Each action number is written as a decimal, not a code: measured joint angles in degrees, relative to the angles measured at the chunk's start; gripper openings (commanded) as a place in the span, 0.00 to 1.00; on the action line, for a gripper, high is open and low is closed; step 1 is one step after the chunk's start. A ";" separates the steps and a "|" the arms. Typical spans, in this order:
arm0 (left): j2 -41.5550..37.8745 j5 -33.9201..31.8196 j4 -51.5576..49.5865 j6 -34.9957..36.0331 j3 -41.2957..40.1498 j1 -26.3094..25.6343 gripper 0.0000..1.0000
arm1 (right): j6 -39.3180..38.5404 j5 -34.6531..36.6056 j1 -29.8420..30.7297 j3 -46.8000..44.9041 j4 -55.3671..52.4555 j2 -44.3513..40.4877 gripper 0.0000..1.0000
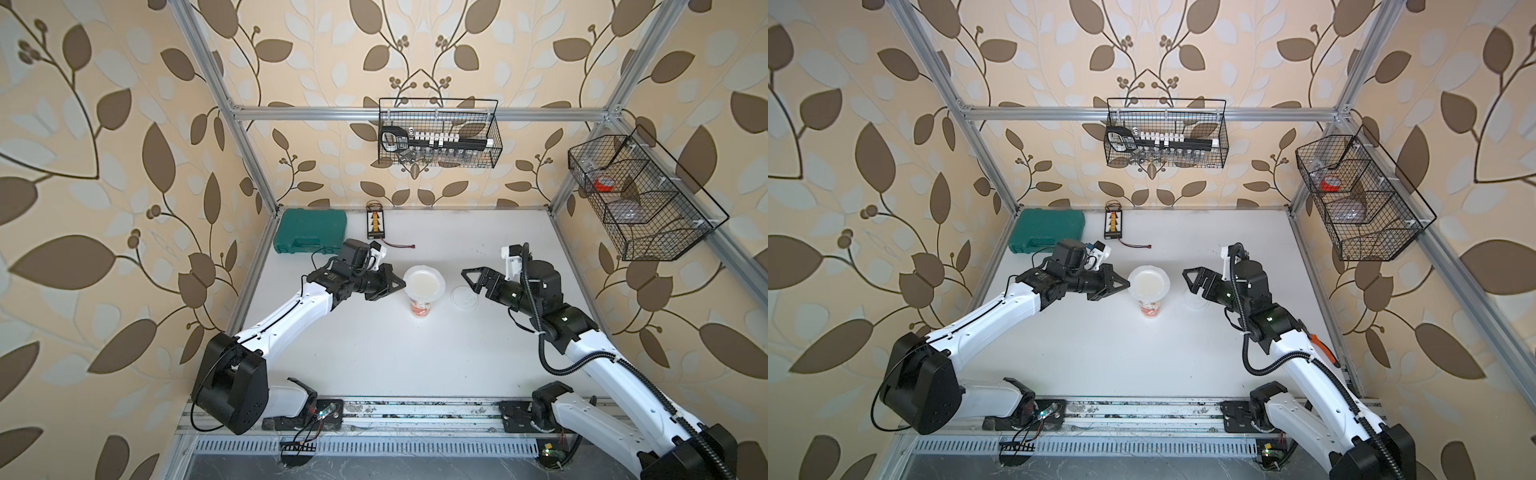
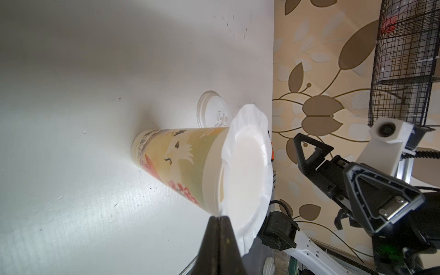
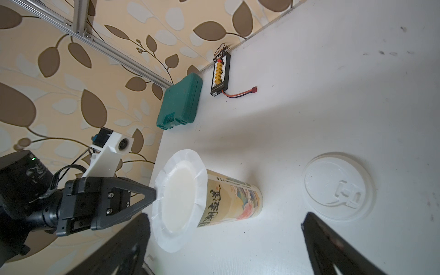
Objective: Put the leak-proof paper on the milk tea cups
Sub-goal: Place the leak-proof paper at the cup.
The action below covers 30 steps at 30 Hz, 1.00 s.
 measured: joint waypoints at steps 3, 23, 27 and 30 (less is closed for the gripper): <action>0.00 0.00 -0.04 0.00 0.00 0.00 0.00 | 0.02 -0.13 0.00 -0.02 0.11 0.11 1.00; -1.07 -0.33 -3.41 1.60 1.25 0.33 0.91 | -1.22 2.49 0.00 0.83 -2.29 2.08 1.00; -2.69 -0.92 -6.49 2.60 4.20 2.16 0.99 | -3.85 6.45 0.00 4.92 -7.41 8.33 0.99; -4.02 -1.11 -8.46 3.17 6.67 4.63 0.99 | -6.01 9.35 0.04 7.85 -10.71 13.51 0.97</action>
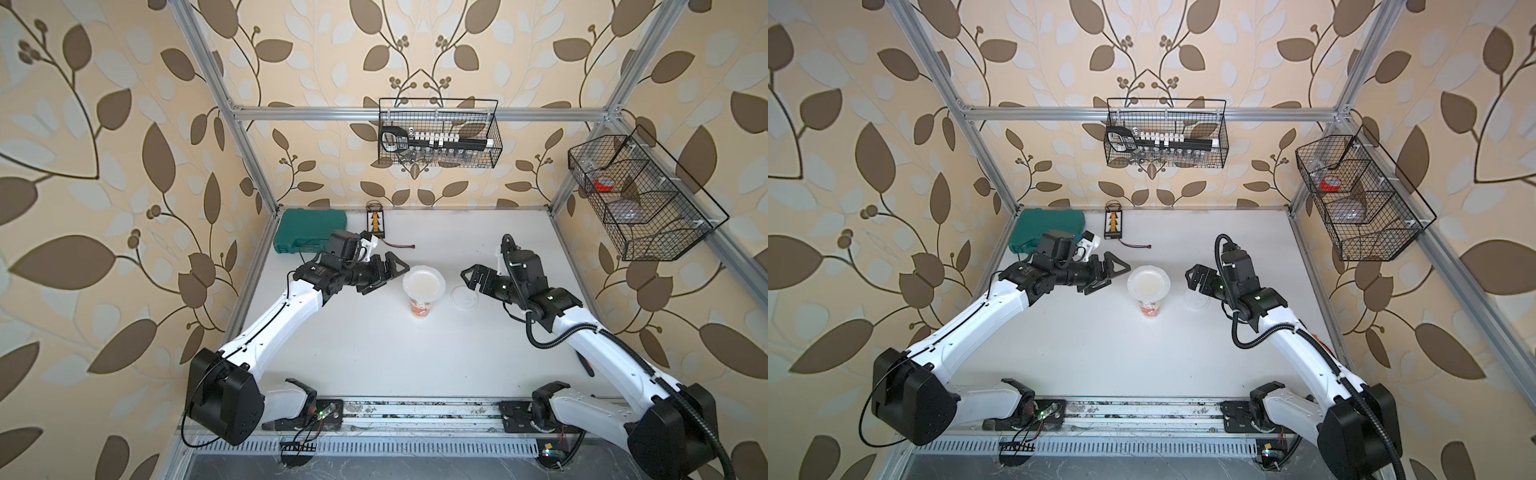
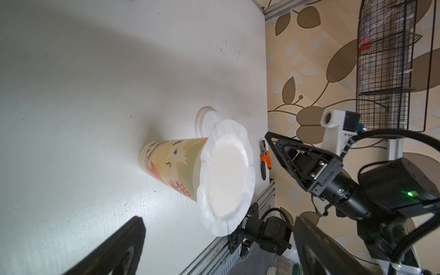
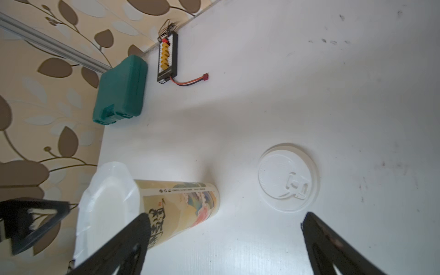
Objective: Put the leak-proof paper on the milk tea cups
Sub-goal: Place the leak-proof paper at the cup, then pick up the cup lid from the center of the board.
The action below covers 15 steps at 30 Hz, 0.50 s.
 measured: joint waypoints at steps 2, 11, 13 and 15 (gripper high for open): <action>-0.59 0.04 -1.16 0.52 1.49 1.53 0.99 | -1.18 2.10 0.28 1.36 -2.27 3.04 0.96; -1.57 -0.48 -6.34 2.91 5.27 5.09 0.99 | -5.64 10.75 4.22 8.98 -10.38 18.18 0.93; -1.86 -0.94 -7.37 3.89 5.70 5.11 0.99 | -6.25 11.32 4.52 9.49 -10.75 20.50 0.90; -2.29 -1.81 -8.52 4.66 5.92 5.25 0.99 | -6.86 11.61 4.55 9.57 -11.02 22.18 0.87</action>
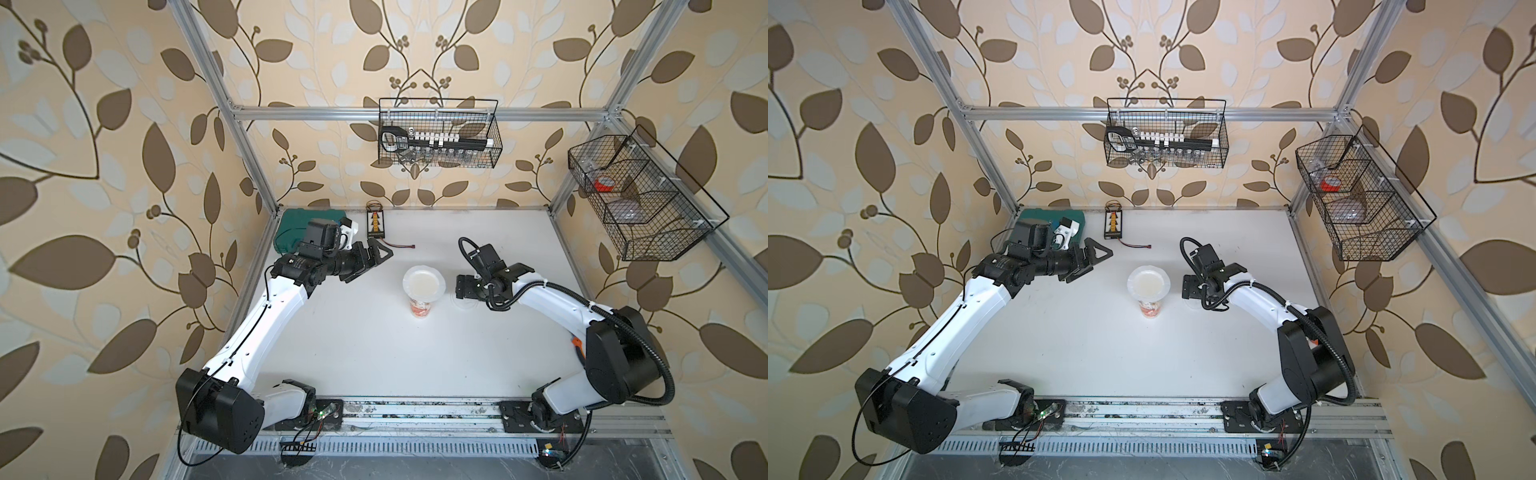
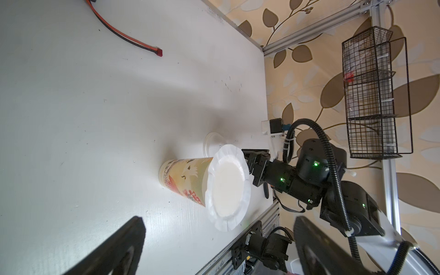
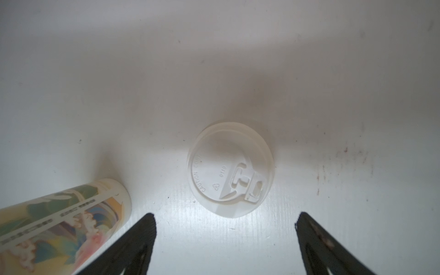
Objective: Put the leak-proof paper on the milk tea cups
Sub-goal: Pick up the cup lid from the center of the board.
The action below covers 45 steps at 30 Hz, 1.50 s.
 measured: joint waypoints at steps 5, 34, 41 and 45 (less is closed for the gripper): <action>-1.05 -0.35 -1.16 0.98 0.00 0.59 0.99 | -0.92 0.31 0.15 1.18 -0.31 4.59 0.86; -1.20 -0.33 -1.25 1.05 0.00 0.98 0.99 | -3.04 1.99 0.83 5.86 -1.11 12.96 0.86; -1.20 -0.33 -1.25 1.05 0.00 0.98 0.99 | -3.04 2.25 1.27 5.86 -1.14 13.60 0.85; -1.20 -0.31 -1.25 1.03 -0.04 0.98 0.99 | -3.04 2.51 1.40 5.86 -1.14 13.62 0.85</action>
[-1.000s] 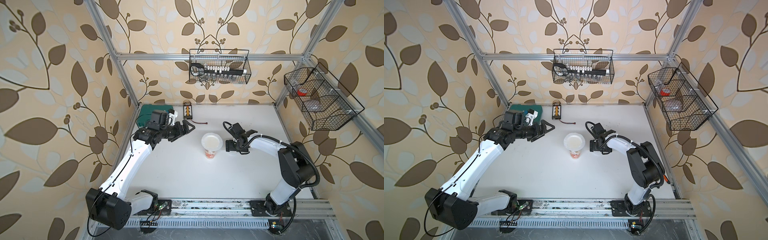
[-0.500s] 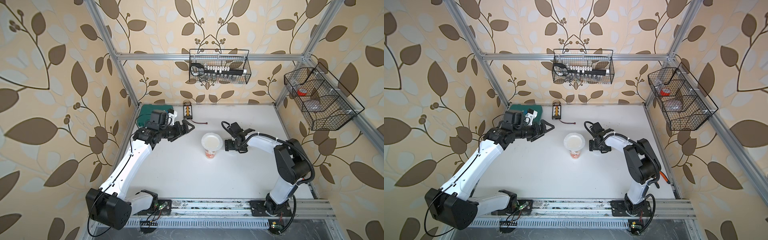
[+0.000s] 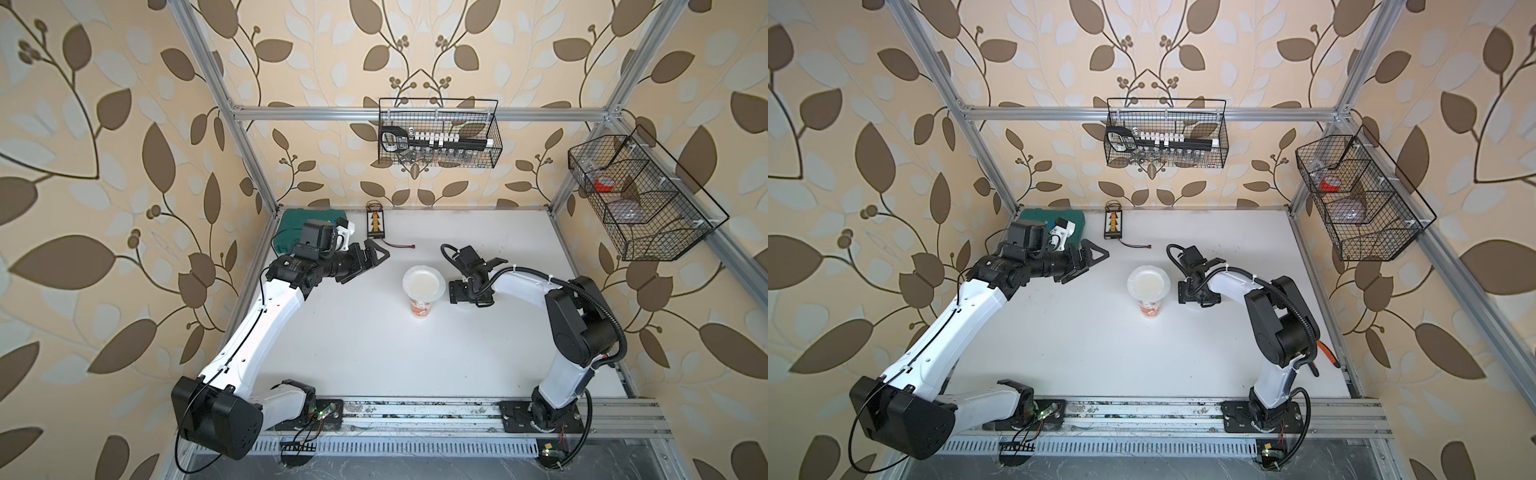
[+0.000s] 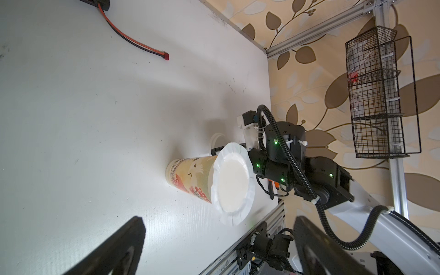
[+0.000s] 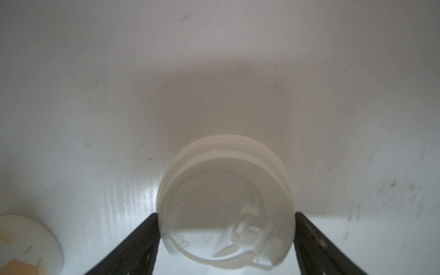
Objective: Put the leak-proof paper on the milk tea cups
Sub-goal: Pick up the cup lid from the center of the board.
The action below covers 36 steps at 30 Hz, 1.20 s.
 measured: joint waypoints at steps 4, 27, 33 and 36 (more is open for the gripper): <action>0.00 0.02 0.00 0.00 -0.02 0.02 0.99 | -0.15 0.09 0.04 0.00 0.04 0.04 0.81; 0.00 0.22 0.42 -0.11 -0.02 0.37 0.99 | -1.20 1.18 0.09 2.67 -6.69 -7.72 0.75; 0.02 0.24 0.50 -0.17 -0.04 0.37 0.99 | -2.54 1.16 0.48 9.66 -12.39 -11.69 0.75; 0.02 0.26 1.09 -0.17 -0.28 0.39 0.99 | -3.43 1.16 1.31 14.08 -15.58 -12.66 0.75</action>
